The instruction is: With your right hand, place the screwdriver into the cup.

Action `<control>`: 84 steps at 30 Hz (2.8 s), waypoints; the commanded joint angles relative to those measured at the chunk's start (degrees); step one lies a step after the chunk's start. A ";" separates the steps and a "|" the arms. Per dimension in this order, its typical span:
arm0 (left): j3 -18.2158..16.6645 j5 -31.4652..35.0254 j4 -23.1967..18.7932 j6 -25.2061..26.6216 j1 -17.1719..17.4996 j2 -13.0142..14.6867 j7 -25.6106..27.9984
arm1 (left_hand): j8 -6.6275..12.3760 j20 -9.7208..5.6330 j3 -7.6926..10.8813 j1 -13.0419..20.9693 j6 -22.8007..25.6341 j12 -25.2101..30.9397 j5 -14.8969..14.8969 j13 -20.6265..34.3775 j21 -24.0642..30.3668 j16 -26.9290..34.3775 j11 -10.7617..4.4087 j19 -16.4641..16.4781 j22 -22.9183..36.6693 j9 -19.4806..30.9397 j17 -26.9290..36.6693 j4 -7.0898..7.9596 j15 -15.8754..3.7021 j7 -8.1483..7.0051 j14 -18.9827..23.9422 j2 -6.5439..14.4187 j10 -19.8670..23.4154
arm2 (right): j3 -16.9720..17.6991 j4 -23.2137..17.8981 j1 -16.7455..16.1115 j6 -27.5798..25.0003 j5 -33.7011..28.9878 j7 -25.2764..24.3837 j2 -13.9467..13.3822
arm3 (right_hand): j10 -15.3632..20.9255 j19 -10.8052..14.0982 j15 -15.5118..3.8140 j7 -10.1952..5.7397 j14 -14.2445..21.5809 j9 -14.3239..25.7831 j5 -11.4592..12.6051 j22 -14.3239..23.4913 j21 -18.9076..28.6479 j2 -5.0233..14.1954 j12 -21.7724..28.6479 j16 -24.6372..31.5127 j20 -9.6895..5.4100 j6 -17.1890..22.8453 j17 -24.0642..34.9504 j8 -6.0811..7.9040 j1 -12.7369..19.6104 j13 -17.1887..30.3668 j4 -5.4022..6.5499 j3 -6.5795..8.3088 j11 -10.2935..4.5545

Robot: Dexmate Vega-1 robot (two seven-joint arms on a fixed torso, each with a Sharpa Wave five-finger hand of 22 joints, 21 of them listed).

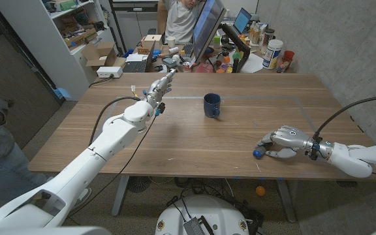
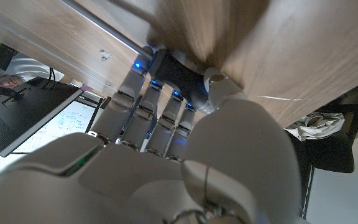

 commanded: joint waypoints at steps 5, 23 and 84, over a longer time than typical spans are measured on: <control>-0.30 -0.09 0.03 -0.62 0.42 0.12 0.20 | -0.05 0.49 -0.05 -0.18 0.59 -0.11 -0.10 0.20 -0.30 0.03 0.11 0.08 0.17 0.17 0.26 -0.39 0.28 0.08 0.23 0.45 0.59 | 0.33 -1.77 0.12 -1.85 -0.21 -1.54 -0.22 | 3.30 -0.43 -7.25 -1.46 -0.79 0.09 -0.60 0.18 -0.29 5.03 -0.39 -0.82 -0.10 15.16 -0.03 2.83 5.31 -0.09 0.15 -0.63 -3.62; -0.82 -0.26 1.07 -2.54 0.65 0.53 -1.07 | -0.07 0.56 -0.07 -0.26 0.61 -0.17 -0.10 0.20 -0.75 -0.01 0.22 0.05 0.19 0.18 0.25 -0.52 0.30 0.17 0.20 0.53 0.57 | 3.79 -5.90 -2.92 -7.08 1.01 -3.26 -2.62 | 3.01 -1.04 -7.11 -1.02 -1.42 0.01 -1.18 0.13 -0.58 5.58 -1.20 -1.50 -0.02 15.25 -0.05 2.80 5.66 -0.37 0.39 -1.36 -3.70; -5.49 -2.26 3.87 -11.98 6.35 4.25 -5.62 | -0.11 0.48 -0.05 -0.34 0.68 -0.31 -0.14 0.21 -2.00 -0.10 0.33 0.06 0.22 0.18 0.21 -1.01 0.39 0.18 -0.03 0.78 0.53 | 11.52 -23.77 -2.68 -14.76 12.59 -2.21 12.78 | 4.03 -0.37 -7.11 -1.58 0.90 -0.29 -2.11 0.00 -0.59 6.42 -2.84 -2.56 0.58 15.38 -0.68 2.65 5.30 -0.87 1.03 -2.91 -3.76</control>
